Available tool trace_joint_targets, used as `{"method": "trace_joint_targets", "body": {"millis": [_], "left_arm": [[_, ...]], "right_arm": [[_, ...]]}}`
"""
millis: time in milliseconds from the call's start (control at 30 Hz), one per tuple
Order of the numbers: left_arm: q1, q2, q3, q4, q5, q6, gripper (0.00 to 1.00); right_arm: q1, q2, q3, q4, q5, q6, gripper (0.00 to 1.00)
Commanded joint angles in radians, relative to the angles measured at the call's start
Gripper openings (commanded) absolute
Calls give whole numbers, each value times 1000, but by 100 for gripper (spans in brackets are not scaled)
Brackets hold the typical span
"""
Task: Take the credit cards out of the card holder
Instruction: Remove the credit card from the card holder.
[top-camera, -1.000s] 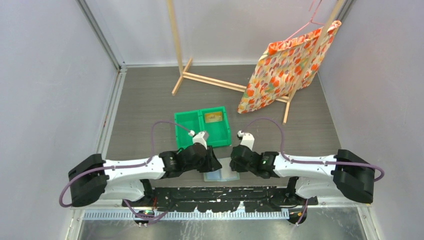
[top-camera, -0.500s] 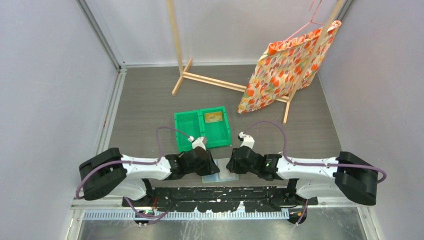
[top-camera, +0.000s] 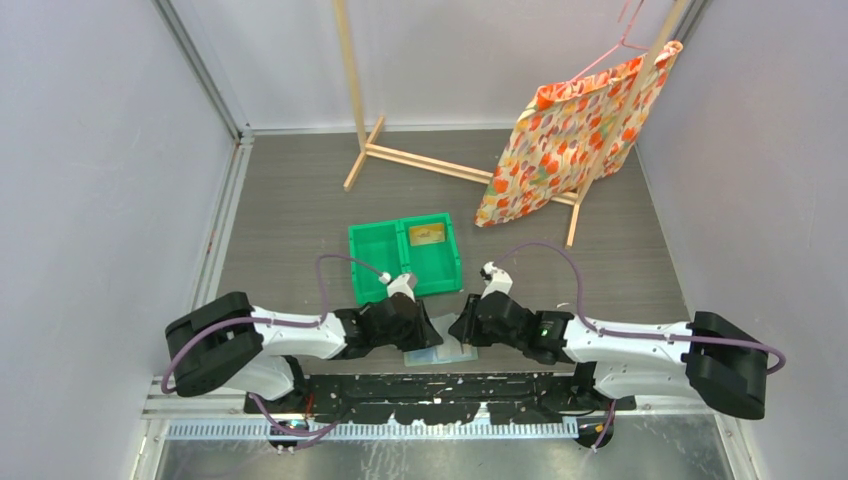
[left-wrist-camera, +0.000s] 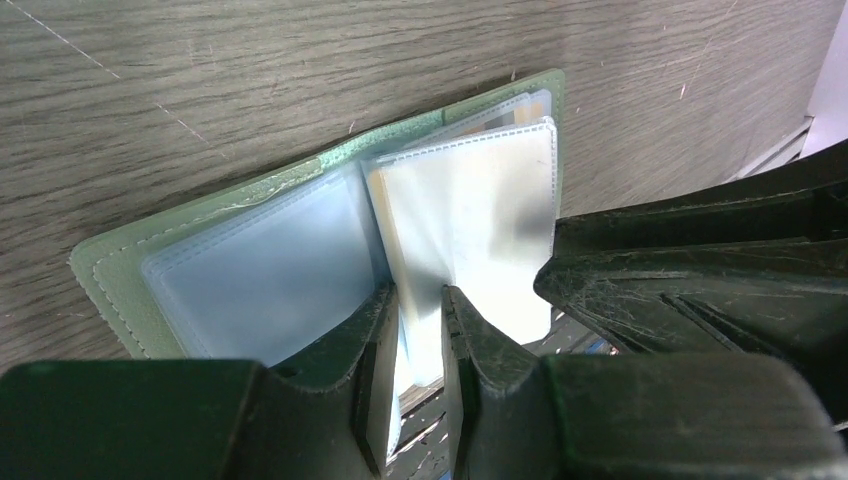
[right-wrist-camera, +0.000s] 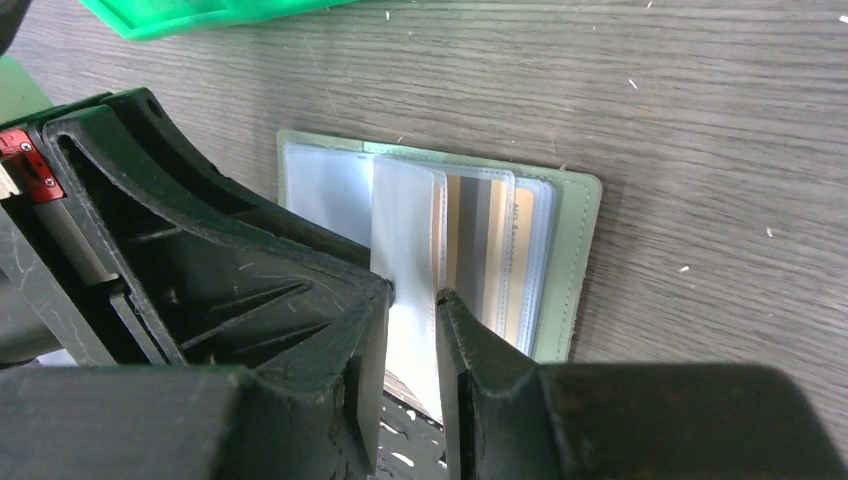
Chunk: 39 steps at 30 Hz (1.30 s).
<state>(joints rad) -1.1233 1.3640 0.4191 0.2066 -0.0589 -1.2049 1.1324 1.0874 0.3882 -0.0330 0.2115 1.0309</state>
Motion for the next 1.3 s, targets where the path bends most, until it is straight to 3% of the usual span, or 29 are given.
{"method": "trace_joint_targets", "body": {"millis": [0, 200, 633, 933, 1267], "left_arm": [[2, 18, -16, -32, -6, 9, 24], [1, -36, 1, -86, -15, 21, 24], [1, -281, 69, -380, -89, 85, 27], [4, -528, -17, -518, -146, 45, 30], [13, -687, -108, -516, -135, 3, 33]], "right_arm": [[3, -3, 0, 151, -80, 40, 29], [3, 10, -2, 207, -107, 53, 27], [3, 40, 3, 287, -162, 55, 25], [3, 187, 16, 426, -246, 74, 24], [4, 216, 31, 411, -238, 61, 27]]}}
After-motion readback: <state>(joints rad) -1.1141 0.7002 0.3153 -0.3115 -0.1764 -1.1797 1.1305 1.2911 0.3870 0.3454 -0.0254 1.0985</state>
